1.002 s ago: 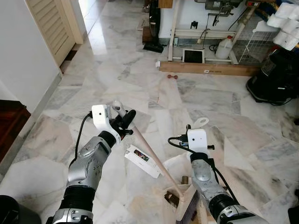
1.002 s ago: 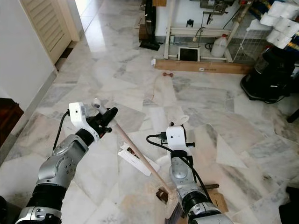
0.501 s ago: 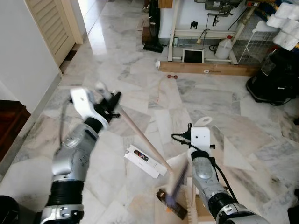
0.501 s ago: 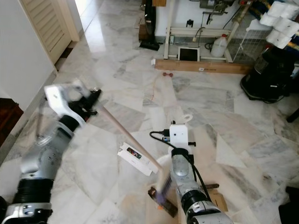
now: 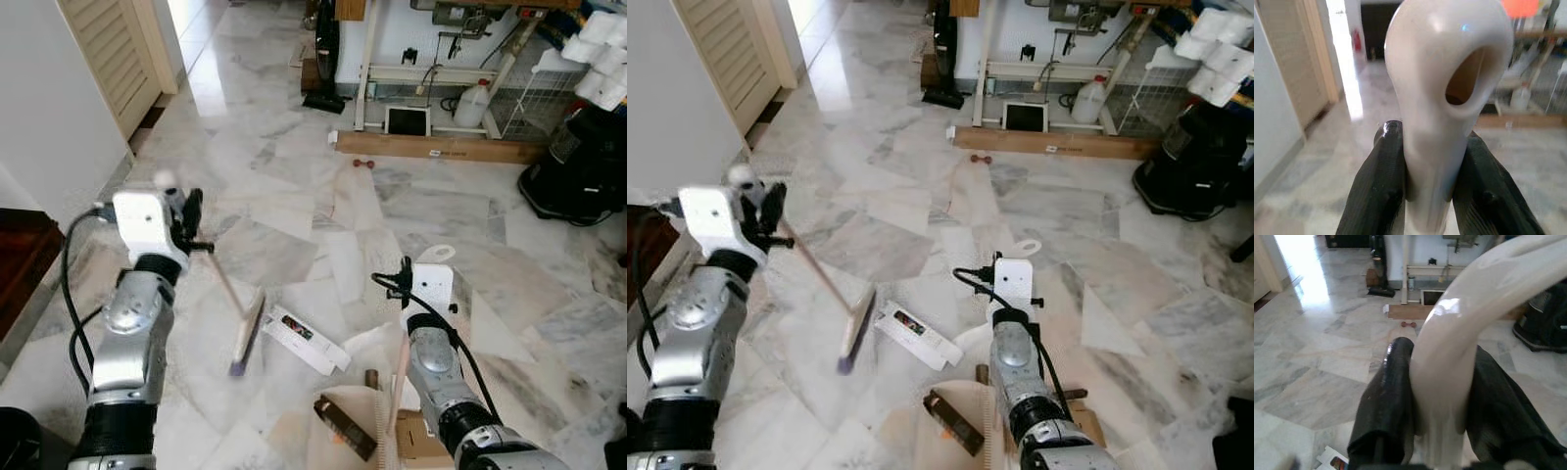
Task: Sweep floor
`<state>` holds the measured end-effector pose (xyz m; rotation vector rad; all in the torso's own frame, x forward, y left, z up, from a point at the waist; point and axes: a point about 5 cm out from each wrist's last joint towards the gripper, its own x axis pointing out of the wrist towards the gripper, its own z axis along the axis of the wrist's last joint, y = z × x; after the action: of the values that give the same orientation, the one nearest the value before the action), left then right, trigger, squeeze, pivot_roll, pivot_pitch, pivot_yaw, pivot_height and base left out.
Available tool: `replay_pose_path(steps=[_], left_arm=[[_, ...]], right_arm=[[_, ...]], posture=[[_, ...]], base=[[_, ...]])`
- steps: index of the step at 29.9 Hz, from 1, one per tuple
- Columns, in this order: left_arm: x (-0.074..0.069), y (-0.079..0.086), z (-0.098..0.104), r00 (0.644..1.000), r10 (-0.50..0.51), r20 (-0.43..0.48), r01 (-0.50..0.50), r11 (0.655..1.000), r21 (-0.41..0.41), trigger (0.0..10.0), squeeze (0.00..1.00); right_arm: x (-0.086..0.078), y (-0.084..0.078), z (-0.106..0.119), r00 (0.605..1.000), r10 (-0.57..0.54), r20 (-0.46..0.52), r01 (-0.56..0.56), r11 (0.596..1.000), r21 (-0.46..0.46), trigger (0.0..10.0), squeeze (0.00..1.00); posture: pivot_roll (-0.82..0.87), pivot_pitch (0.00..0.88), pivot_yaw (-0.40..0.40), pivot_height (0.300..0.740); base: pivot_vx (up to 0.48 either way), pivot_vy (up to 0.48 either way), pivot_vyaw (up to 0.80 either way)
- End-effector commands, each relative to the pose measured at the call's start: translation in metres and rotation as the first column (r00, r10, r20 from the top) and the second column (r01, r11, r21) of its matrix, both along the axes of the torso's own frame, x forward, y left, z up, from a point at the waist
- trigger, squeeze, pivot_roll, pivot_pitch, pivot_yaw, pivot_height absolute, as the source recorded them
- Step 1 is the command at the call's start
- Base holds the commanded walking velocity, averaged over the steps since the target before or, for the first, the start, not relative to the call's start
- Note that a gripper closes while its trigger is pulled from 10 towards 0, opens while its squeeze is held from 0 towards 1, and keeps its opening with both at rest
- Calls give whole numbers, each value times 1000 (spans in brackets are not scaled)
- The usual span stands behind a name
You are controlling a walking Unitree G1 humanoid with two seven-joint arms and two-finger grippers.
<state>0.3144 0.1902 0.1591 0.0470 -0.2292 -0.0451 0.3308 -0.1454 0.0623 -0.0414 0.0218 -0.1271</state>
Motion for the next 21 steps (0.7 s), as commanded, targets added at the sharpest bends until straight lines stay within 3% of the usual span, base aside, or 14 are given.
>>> replay_pose_path(steps=[1, 11, 21], left_arm=[[-2, 0, -6, 1000, 26, 11, -26, 999, 19, 10000, 0], [-10, -10, -39, 998, 48, -37, -45, 995, 87, 10000, 0], [-18, -20, -59, 996, 77, -46, -77, 997, 12, 10000, 0]], right_arm=[[2, -1, 4, 1000, -6, 22, 5, 999, 49, 10000, 0], [-4, -10, 0, 999, -17, 29, 15, 998, 56, 10000, 0], [-9, -24, -2, 999, -26, 43, 24, 999, 44, 10000, 0]], posture=[[123, 19, -2, 740], [96, 0, -10, 740], [82, 0, -38, 740]], base=[[0, 0, 0], [0, 0, 0], [0, 0, 0]])
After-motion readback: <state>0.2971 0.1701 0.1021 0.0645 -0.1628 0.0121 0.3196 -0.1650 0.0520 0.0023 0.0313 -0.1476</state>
